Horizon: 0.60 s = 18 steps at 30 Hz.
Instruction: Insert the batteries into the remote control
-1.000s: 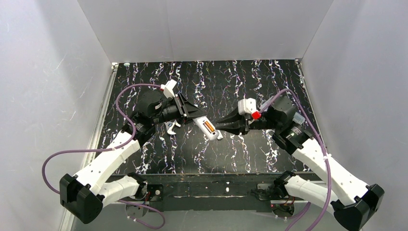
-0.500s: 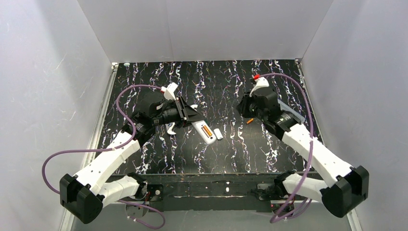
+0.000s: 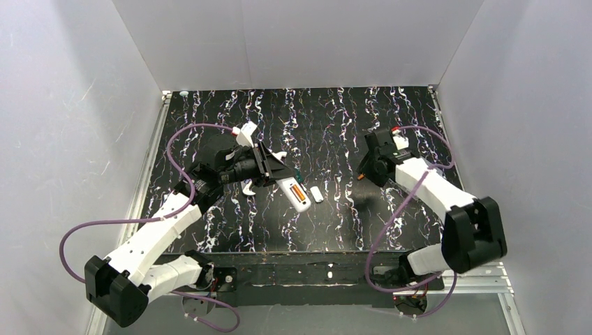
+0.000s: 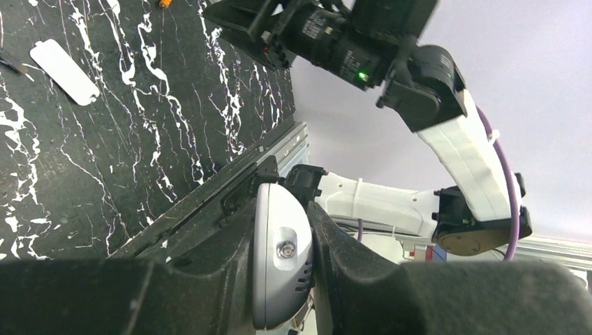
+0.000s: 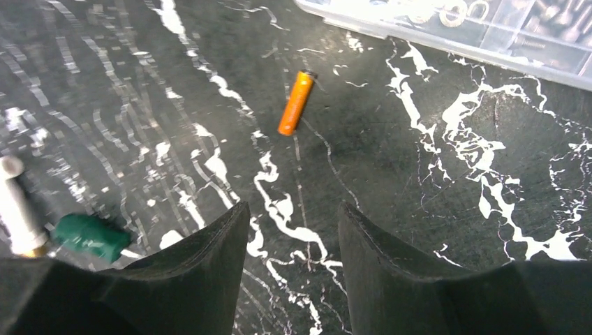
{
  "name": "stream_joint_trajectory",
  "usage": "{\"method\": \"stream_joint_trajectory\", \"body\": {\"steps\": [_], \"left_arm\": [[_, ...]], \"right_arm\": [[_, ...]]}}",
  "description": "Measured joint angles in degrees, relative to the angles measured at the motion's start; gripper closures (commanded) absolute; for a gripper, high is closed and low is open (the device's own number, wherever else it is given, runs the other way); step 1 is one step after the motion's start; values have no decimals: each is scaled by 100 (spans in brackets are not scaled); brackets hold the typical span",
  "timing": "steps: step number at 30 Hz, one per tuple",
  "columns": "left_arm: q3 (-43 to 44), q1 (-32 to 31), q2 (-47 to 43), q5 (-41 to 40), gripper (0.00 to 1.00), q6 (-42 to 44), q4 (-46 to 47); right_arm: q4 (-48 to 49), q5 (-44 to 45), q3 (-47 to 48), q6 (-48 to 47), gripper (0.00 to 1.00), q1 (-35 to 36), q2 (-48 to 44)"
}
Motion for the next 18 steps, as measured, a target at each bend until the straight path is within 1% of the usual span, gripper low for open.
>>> {"method": "stream_joint_trajectory", "body": {"steps": [3, 8, 14, 18], "left_arm": [[0, 7, -2, 9, 100, 2, -31], [0, 44, -57, 17, 100, 0, -66], [2, 144, -164, 66, 100, 0, -74], [2, 197, -164, 103, 100, 0, -127]], "right_arm": [[-66, -24, 42, 267, 42, -81, 535], [-146, -26, 271, 533, 42, -166, 1115], [-101, 2, 402, 599, 42, -192, 1502], [-107, 44, 522, 632, 46, -214, 1672]]}}
